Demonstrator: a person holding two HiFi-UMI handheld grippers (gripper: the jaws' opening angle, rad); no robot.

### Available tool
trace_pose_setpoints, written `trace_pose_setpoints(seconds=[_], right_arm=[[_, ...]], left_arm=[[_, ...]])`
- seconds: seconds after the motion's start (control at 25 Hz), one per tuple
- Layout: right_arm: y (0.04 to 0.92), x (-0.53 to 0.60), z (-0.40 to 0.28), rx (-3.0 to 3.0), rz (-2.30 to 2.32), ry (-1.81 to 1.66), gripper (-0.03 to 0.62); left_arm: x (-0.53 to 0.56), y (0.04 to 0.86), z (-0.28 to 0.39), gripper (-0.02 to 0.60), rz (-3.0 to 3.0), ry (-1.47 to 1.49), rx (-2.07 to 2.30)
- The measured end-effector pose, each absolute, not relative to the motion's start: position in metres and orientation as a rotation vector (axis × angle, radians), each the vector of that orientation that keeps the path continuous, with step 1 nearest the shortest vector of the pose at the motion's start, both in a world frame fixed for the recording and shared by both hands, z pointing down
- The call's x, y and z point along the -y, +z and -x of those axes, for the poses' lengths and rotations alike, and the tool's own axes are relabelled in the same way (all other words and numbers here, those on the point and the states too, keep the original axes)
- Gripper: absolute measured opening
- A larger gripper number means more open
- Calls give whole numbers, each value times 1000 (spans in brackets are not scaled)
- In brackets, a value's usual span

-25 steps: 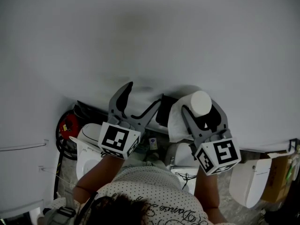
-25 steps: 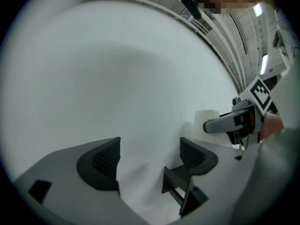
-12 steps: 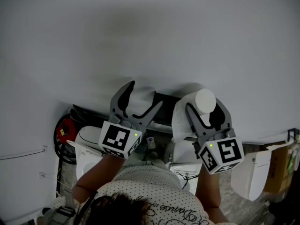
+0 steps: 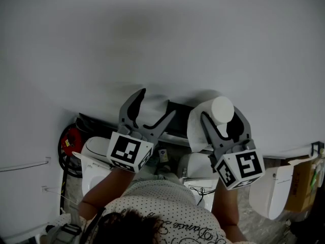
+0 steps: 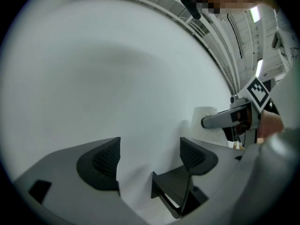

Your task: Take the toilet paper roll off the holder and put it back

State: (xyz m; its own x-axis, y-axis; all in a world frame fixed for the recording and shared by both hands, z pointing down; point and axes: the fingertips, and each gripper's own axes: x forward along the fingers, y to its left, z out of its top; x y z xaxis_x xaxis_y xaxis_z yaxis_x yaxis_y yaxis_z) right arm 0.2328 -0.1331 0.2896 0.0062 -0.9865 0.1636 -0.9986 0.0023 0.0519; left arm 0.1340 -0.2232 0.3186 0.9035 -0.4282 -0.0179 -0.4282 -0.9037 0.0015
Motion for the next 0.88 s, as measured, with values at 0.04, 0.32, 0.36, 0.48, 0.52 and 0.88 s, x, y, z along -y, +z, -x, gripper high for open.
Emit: trace_pose_setpoints(seconds=[0.04, 0.32, 0.36, 0.48, 0.52, 0.88], right_arm=[[290, 134, -232, 2112, -2110, 121, 296], [291, 137, -232, 2119, -2099, 130, 296], [292, 137, -232, 2119, -2096, 131, 296], [292, 139, -231, 2122, -2090, 132, 296], [292, 139, -231, 2123, -2087, 132, 296], [303, 146, -228, 2127, -2052, 170, 296]], left_arm=[[224, 319, -134, 382, 3062, 28, -692], [226, 319, -133, 382, 3062, 26, -706], [227, 319, -132, 381, 3062, 25, -709], [228, 319, -131, 382, 3061, 27, -716], [228, 319, -131, 382, 3060, 28, -717], [234, 321, -129, 382, 3059, 15, -744]])
